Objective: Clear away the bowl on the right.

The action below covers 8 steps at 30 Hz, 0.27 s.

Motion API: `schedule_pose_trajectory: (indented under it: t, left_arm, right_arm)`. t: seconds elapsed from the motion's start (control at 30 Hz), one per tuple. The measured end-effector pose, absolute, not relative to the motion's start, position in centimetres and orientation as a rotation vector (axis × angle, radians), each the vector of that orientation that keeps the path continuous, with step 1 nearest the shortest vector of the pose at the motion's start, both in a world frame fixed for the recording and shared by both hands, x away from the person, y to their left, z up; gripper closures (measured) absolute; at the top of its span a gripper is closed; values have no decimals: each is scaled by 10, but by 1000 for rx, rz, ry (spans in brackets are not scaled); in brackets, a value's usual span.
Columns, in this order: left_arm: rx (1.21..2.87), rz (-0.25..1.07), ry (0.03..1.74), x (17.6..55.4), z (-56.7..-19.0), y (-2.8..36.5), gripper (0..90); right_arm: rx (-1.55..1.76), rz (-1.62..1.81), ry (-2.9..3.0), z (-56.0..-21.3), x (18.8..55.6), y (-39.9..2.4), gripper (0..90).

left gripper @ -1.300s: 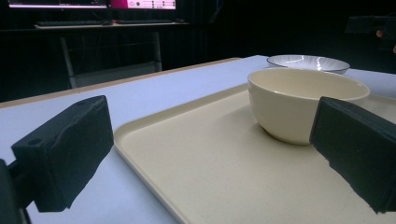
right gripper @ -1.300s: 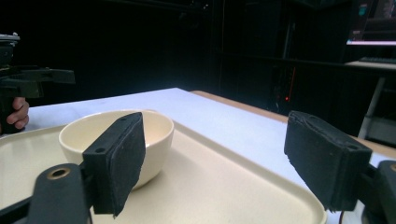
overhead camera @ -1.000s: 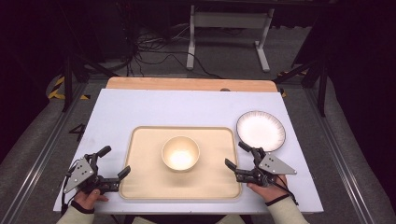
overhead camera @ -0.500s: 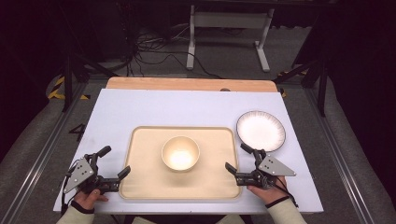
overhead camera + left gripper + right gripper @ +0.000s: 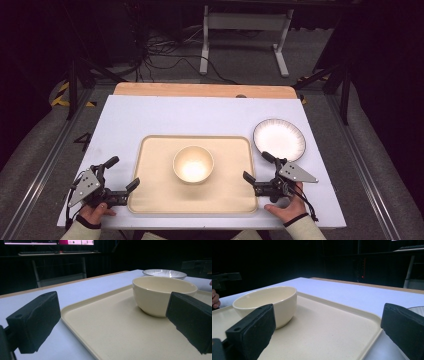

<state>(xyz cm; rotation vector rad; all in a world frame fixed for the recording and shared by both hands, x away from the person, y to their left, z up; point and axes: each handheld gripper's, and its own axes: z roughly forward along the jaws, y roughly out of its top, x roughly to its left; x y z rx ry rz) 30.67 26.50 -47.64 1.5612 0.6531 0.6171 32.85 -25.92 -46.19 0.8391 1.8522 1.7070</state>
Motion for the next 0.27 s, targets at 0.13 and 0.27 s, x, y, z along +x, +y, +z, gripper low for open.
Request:
schedule_pose_trajectory:
  t: [0.13,0.27]
  left_arm:
    - [1564,617,652,307,-476,265,2]
    - [1564,616,652,307,-476,265,2]
  right_arm:
    - [838,1708,1853,-462,328,-259,1]
    - [835,1706,1854,-462,328,-259,1]
